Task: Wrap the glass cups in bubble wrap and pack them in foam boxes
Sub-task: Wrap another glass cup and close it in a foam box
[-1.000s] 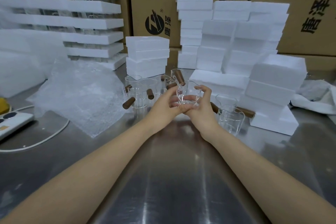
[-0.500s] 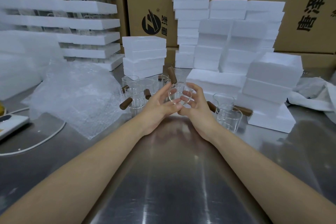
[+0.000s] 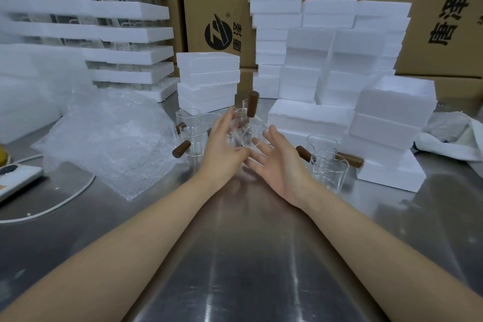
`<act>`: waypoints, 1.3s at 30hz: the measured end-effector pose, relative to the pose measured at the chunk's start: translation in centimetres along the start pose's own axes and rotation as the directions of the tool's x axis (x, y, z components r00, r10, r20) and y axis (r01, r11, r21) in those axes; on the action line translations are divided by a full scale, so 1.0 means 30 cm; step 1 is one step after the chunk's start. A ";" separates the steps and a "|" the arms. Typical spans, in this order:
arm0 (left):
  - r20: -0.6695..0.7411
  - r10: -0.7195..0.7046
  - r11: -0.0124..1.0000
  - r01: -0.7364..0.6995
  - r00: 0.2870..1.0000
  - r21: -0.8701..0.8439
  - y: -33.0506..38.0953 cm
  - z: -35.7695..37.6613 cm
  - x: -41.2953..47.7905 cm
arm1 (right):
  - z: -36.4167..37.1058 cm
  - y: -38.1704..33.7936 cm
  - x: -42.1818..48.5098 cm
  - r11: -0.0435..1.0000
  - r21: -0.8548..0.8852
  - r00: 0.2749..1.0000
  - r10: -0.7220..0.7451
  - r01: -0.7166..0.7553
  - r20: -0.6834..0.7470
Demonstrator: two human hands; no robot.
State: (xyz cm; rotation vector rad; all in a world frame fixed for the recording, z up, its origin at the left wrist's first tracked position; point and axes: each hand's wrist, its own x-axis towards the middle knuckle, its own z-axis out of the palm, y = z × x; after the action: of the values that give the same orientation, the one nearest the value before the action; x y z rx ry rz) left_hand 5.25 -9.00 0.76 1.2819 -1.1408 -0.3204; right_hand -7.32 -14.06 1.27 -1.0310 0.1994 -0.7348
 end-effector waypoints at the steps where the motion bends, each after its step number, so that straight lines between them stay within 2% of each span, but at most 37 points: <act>1: -0.013 0.068 0.994 -0.067 0.998 0.086 0.001 -0.003 -0.002 | 0.001 -0.001 0.000 0.999 0.042 1.000 0.016 -0.016 0.003; 4: 0.021 0.222 0.929 -0.218 0.975 0.299 0.008 -0.012 -0.007 | -0.007 -0.012 0.001 0.969 0.231 0.995 0.095 -0.084 -0.036; 8: 0.116 0.296 0.774 -0.309 0.948 0.553 0.014 -0.015 -0.006 | -0.021 -0.026 -0.001 0.942 0.312 0.991 0.132 -0.125 -0.004; 14: 0.219 0.497 0.565 -0.505 0.840 0.652 0.041 -0.028 -0.013 | -0.013 -0.034 -0.005 0.924 0.360 0.987 0.153 -0.128 -0.043; 15: 0.201 0.495 0.579 -0.493 0.845 0.649 0.037 -0.028 -0.013 | -0.014 -0.035 -0.007 0.919 0.373 0.988 0.148 -0.124 -0.035; 17: 0.100 0.413 0.707 -0.388 0.905 0.592 0.026 -0.023 -0.009 | -0.017 -0.036 -0.009 0.912 0.394 0.990 0.135 -0.114 -0.027; 19: -0.014 0.255 0.879 -0.226 0.967 0.420 0.025 -0.020 -0.005 | -0.016 -0.038 -0.009 0.907 0.410 0.992 0.123 -0.099 -0.032; 20: -0.027 0.156 0.943 -0.141 0.987 0.302 0.025 -0.019 -0.003 | -0.015 -0.039 -0.009 0.906 0.414 0.993 0.109 -0.082 -0.043; 21: 0.013 0.048 0.982 -0.049 0.999 0.184 0.027 -0.018 -0.003 | -0.015 -0.041 -0.009 0.910 0.411 0.994 0.092 -0.058 -0.063; 23: 0.215 -0.143 0.989 0.150 0.966 -0.015 0.033 -0.016 -0.012 | -0.014 -0.041 -0.008 0.925 0.380 0.992 0.056 -0.010 -0.112; 25: 0.343 -0.208 0.955 0.265 0.916 -0.129 0.035 -0.011 -0.022 | -0.012 -0.037 -0.008 0.936 0.352 0.990 0.053 -0.003 -0.130; 29: 0.342 -0.173 0.932 0.266 0.924 -0.247 0.035 0.000 -0.029 | -0.004 -0.029 -0.003 0.963 0.270 0.990 0.050 -0.012 -0.134; 31: 0.269 -0.151 0.962 0.204 0.951 -0.182 0.033 0.006 -0.028 | 0.001 -0.026 -0.002 0.971 0.238 0.988 0.045 -0.008 -0.151; 34: 0.129 -0.030 0.993 0.045 0.991 -0.107 0.029 0.003 -0.019 | 0.007 -0.020 -0.003 0.985 0.169 0.984 0.013 0.017 -0.177; 39: 0.071 0.068 0.994 -0.062 0.995 -0.090 0.026 -0.001 -0.012 | -0.006 -0.015 0.001 0.998 0.060 0.970 0.008 0.006 -0.244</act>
State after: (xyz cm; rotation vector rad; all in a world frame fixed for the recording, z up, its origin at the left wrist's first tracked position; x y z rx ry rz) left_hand 4.81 -8.47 1.25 1.1617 -1.2153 -0.3679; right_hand -7.57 -14.34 1.56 -0.8811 0.3880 -0.8620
